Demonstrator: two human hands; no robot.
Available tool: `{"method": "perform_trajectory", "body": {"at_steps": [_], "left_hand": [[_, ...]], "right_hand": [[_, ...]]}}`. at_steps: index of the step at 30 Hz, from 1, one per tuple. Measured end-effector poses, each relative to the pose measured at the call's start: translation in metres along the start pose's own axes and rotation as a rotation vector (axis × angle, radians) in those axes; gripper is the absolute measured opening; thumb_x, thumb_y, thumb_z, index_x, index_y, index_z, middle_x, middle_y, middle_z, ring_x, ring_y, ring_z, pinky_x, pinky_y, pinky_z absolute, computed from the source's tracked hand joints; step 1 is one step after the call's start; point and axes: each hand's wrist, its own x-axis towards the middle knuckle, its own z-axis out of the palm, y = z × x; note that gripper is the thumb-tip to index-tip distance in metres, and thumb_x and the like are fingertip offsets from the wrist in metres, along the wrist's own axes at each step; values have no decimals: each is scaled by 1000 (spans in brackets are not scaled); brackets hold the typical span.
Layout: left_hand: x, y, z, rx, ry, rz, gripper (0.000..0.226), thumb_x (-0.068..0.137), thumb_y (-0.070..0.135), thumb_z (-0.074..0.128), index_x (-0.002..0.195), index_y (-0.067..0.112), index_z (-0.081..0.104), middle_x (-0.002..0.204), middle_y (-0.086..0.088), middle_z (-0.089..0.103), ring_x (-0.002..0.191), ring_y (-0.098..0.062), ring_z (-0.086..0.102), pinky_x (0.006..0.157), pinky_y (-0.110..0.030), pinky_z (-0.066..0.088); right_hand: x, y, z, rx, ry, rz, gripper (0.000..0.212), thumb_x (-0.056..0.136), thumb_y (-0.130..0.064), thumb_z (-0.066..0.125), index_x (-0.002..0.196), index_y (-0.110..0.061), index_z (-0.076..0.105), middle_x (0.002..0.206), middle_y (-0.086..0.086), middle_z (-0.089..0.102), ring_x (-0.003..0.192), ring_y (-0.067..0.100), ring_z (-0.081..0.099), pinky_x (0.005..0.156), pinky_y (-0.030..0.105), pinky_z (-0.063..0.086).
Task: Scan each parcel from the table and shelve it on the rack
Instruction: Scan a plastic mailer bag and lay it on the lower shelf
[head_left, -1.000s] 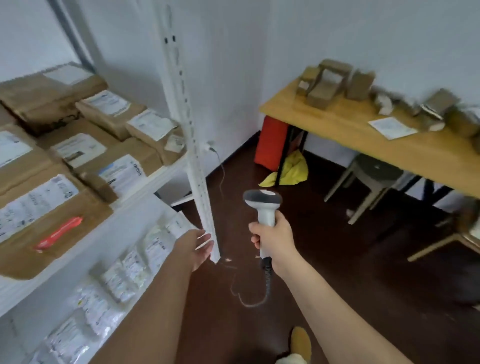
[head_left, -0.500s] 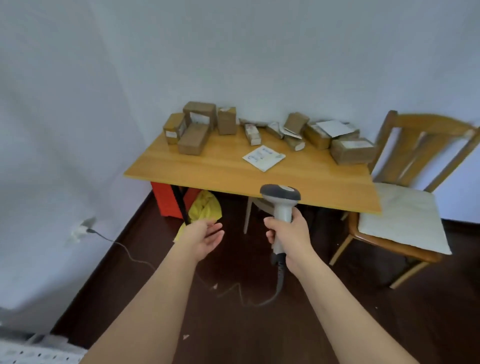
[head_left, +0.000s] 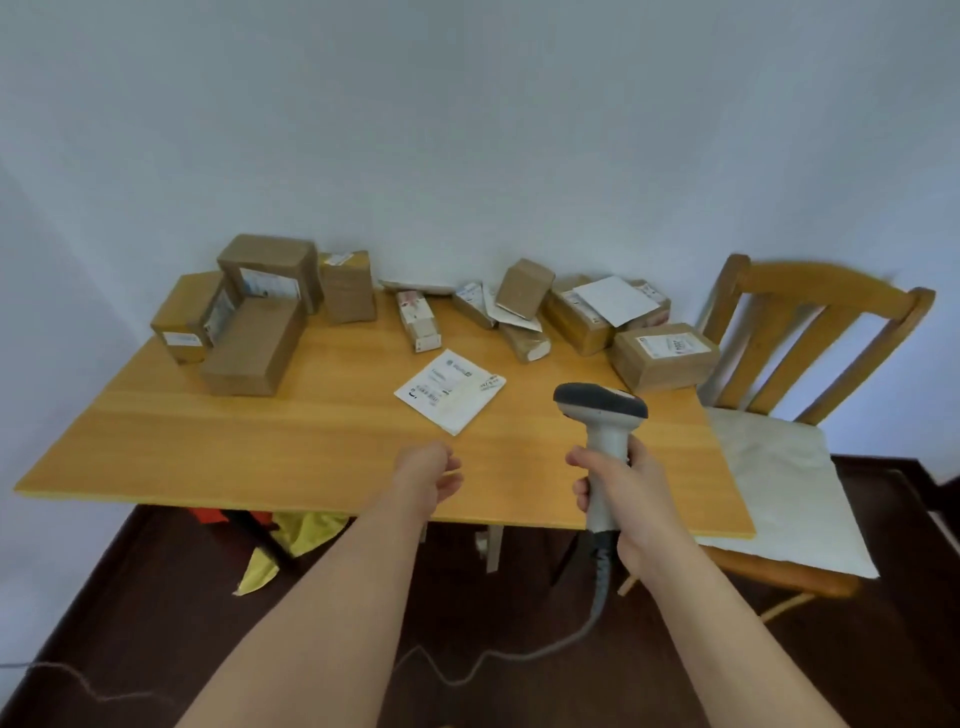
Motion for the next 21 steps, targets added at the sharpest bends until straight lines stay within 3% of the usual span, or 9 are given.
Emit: {"method": "perform_trajectory", "body": {"at_steps": [8, 12, 14, 16, 19, 21], "left_hand": [[88, 53, 43, 546, 53, 175, 19, 92, 7, 45, 110, 6, 54, 107, -11, 56, 84, -24, 53, 69, -32, 46], [135, 63, 45, 885, 27, 215, 40, 94, 10, 47, 134, 8, 49, 136, -9, 47, 113, -24, 52, 85, -30, 45], [161, 63, 46, 965, 18, 193, 49, 94, 12, 49, 143, 11, 43, 153, -5, 33, 132, -24, 42, 101, -34, 42], [183, 59, 51, 1113, -2, 172, 58, 94, 17, 52, 149, 17, 34, 162, -2, 13, 147, -23, 20, 114, -39, 29], [209, 50, 58, 1359, -11, 141, 68, 96, 23, 48, 156, 27, 16, 164, 0, -7, 150, -25, -5, 121, -46, 9], [214, 39, 57, 1419, -4, 108, 73, 96, 22, 47, 156, 33, 8, 164, 0, -9, 150, -27, -5, 121, -48, 5]], "right_hand": [[123, -39, 43, -22, -55, 60, 17, 89, -9, 64, 102, -16, 57, 95, 13, 61, 52, 14, 51, 52, 29, 44], [192, -40, 67, -72, -177, 125, 14, 90, -10, 63, 100, -18, 59, 92, 8, 65, 52, 14, 52, 52, 29, 44], [224, -39, 75, -119, -237, 161, 13, 89, -10, 64, 99, -16, 59, 90, 6, 66, 52, 14, 52, 53, 29, 45], [254, -37, 80, -182, -277, 201, 11, 89, -13, 65, 98, -18, 60, 87, 7, 66, 53, 15, 53, 56, 31, 46], [294, -32, 88, -251, -322, 234, 10, 90, -17, 65, 99, -18, 61, 86, 5, 67, 51, 12, 52, 54, 29, 47], [313, -29, 96, -247, -337, 275, 9, 92, -18, 63, 101, -18, 61, 88, 5, 66, 47, 10, 51, 49, 25, 45]]}}
